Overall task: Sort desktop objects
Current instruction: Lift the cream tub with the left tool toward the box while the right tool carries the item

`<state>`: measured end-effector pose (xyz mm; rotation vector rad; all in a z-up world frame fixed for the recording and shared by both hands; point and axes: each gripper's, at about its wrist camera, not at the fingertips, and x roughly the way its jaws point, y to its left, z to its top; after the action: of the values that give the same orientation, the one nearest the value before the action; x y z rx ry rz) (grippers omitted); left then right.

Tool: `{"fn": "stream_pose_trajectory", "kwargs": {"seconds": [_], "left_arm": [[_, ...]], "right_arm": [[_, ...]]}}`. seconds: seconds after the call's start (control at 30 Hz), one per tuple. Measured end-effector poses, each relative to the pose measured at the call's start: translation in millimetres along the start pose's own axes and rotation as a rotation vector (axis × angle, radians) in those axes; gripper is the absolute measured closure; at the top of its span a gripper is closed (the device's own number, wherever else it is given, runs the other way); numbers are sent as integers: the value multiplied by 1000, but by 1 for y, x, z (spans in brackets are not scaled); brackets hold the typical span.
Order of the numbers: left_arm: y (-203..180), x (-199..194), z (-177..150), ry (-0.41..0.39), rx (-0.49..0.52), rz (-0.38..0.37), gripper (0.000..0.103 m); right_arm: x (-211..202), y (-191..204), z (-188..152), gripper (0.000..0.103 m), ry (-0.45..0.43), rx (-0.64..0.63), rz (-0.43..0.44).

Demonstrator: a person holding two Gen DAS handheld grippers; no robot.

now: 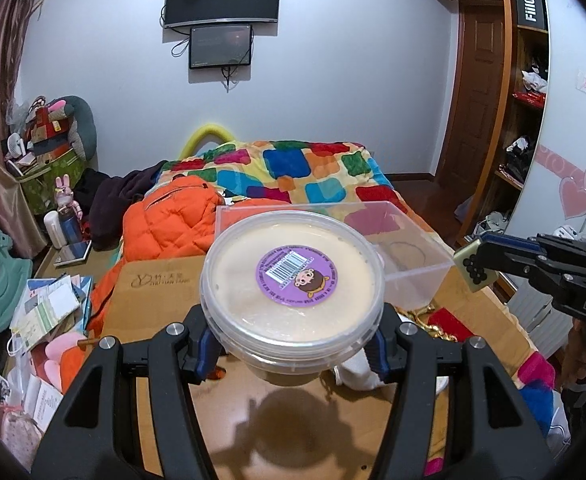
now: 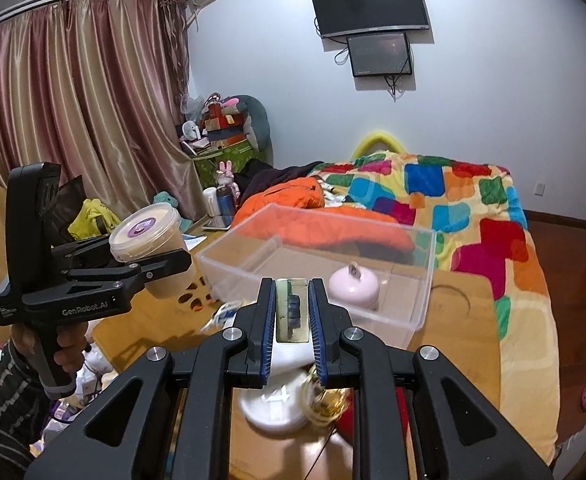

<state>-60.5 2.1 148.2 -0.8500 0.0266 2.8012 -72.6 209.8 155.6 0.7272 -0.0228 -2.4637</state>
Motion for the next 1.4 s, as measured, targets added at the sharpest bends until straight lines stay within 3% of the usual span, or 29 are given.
{"fn": "stream_pose_trajectory", "kwargs": {"seconds": [0.77,1.4], "left_arm": [[1,41,44,1,56,-16,45],[7,97,42,101,51,-22,45]], "right_arm": [[60,-20,34,88,50,-34,-14],[111,-21,34,88,143,-94,5]]}}
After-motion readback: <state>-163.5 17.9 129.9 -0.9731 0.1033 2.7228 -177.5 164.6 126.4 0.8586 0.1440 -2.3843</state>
